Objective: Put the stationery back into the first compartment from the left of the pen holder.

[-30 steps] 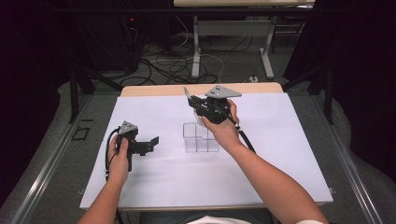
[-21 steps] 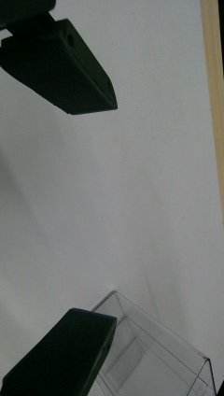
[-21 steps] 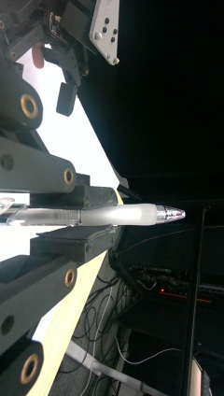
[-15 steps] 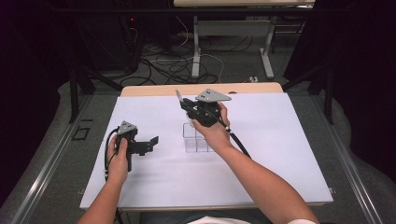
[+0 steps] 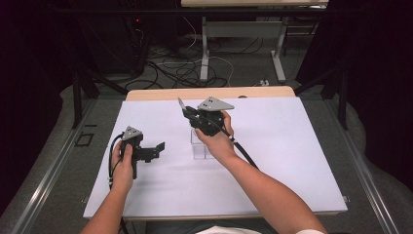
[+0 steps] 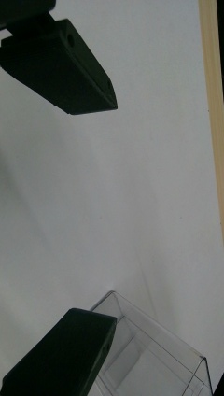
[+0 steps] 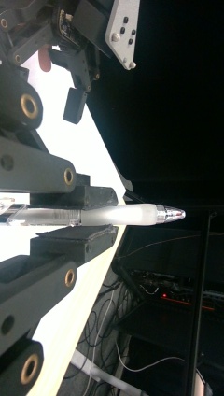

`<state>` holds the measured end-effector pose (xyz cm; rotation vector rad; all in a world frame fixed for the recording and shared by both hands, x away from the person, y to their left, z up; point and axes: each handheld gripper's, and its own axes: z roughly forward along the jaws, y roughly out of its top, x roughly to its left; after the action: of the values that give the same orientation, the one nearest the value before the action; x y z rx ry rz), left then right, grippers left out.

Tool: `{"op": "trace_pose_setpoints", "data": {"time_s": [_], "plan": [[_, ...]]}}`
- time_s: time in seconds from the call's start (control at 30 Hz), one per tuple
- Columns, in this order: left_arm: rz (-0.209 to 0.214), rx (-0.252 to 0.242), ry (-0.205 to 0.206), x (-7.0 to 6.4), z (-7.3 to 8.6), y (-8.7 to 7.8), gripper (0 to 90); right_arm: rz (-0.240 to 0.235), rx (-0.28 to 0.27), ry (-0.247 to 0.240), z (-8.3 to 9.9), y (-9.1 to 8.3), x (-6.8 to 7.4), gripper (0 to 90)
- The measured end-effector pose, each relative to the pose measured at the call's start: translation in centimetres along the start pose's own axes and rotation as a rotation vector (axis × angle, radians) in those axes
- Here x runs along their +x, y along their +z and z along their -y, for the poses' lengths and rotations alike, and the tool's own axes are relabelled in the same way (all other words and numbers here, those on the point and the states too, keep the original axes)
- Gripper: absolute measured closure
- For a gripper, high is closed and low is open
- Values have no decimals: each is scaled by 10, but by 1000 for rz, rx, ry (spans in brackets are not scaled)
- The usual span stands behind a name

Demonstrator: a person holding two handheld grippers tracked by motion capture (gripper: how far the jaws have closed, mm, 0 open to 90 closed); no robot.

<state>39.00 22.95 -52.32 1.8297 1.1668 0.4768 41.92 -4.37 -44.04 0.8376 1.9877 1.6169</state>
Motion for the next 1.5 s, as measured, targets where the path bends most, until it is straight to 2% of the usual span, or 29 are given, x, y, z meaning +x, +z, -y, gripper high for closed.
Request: {"op": "trace_pose_setpoints", "data": {"time_s": [0.07, 0.1, 0.47, 0.6, 0.73, 0.9, 1.13, 1.3, 1.33, 1.4, 1.5], "plan": [[-1, 2, 1, 0, 0, 0, 5, 1, 15, -4, 2, 0, 0, 801], [-2, 3, 0, 0, 0, 0, 5, 0, 3, -1, 3, 1, 1, 801], [0, 2, 11, 0, 0, 0, 4, 5, 20, -6, 15, 3, 0, 801], [0, 7, 3, 0, 0, 0, 5, 13, 42, 3, 19, 2, 1, 801], [-1, -1, 2, 0, 0, 1, 5, 16, 50, -19, 24, 1, 0, 801], [-2, -2, 3, -1, 0, 1, 5, 16, 65, 3, 31, -2, -2, 800], [0, 6, 4, -1, 0, 0, 5, 7, 73, -11, 36, -5, -2, 799], [-3, 0, 3, 0, 0, 1, 5, 5, 87, 3, 38, -7, -4, 794], [0, 5, 6, 0, 0, 1, 5, 6, 107, 7, 37, -9, -5, 786], [-1, 7, 7, 0, 0, 0, 4, -3, 83, 19, 37, -11, -6, 724], [-2, 6, 4, 0, 0, 0, 5, 0, 76, 0, 35, -18, -8, 652]]}}
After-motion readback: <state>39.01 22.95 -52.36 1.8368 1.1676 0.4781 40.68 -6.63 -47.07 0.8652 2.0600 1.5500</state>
